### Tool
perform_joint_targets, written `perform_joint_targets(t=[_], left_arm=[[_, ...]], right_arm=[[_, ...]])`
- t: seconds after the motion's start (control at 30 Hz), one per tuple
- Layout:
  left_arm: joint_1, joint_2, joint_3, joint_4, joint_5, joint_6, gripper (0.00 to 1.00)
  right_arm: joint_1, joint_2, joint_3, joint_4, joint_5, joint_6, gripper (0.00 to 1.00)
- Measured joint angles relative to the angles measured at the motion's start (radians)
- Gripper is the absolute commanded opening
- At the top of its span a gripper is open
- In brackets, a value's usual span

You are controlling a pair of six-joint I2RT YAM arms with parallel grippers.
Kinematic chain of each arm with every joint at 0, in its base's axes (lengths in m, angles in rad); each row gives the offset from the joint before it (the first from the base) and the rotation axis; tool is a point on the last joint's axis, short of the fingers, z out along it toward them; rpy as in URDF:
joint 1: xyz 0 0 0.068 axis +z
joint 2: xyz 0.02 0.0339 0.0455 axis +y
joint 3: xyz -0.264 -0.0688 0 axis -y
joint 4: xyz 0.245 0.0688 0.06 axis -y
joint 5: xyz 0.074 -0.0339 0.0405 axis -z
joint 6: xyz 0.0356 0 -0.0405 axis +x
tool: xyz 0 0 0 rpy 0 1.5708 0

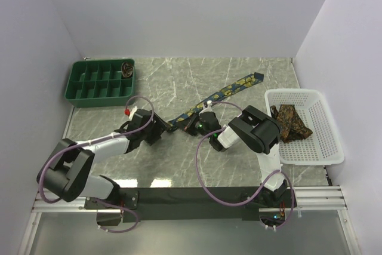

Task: Roll the ties
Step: Roll the tie

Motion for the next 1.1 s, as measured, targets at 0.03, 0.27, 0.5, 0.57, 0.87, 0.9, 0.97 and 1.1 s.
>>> perform_joint_targets(t=[0.03,0.27,0.5,0.57,0.87,0.9,0.97,1.1], left_arm=[[0.002,0.008,0.000,0.020,0.004,0.000,0.75],[0.016,0.089,0.000,0.151,0.023,0.008,0.63],[0.031,0.154,0.011,0.236,0.054,0.035,0.56],[0.031,0.169,0.012,0.259,0.067,0.048,0.52],[0.038,0.201,0.013,0.307,0.102,0.113,0.39],[0.040,0.202,0.013,0.307,0.104,0.122,0.38],[0.042,0.207,0.013,0.311,0.113,0.135,0.36],[0.046,0.214,0.013,0.322,0.128,0.146,0.29]], right_arm=[[-0.001,0.000,0.000,0.001,-0.002,0.002,0.00],[-0.005,0.003,0.000,0.003,-0.013,0.010,0.00],[-0.011,0.010,0.000,0.012,-0.026,0.021,0.00],[-0.011,0.010,0.000,0.012,-0.027,0.022,0.00],[-0.021,0.011,0.000,0.014,-0.029,0.023,0.00],[-0.022,0.011,0.000,0.014,-0.030,0.023,0.00],[-0.022,0.011,0.001,0.013,-0.030,0.022,0.00],[-0.022,0.011,0.001,0.013,-0.030,0.022,0.00]])
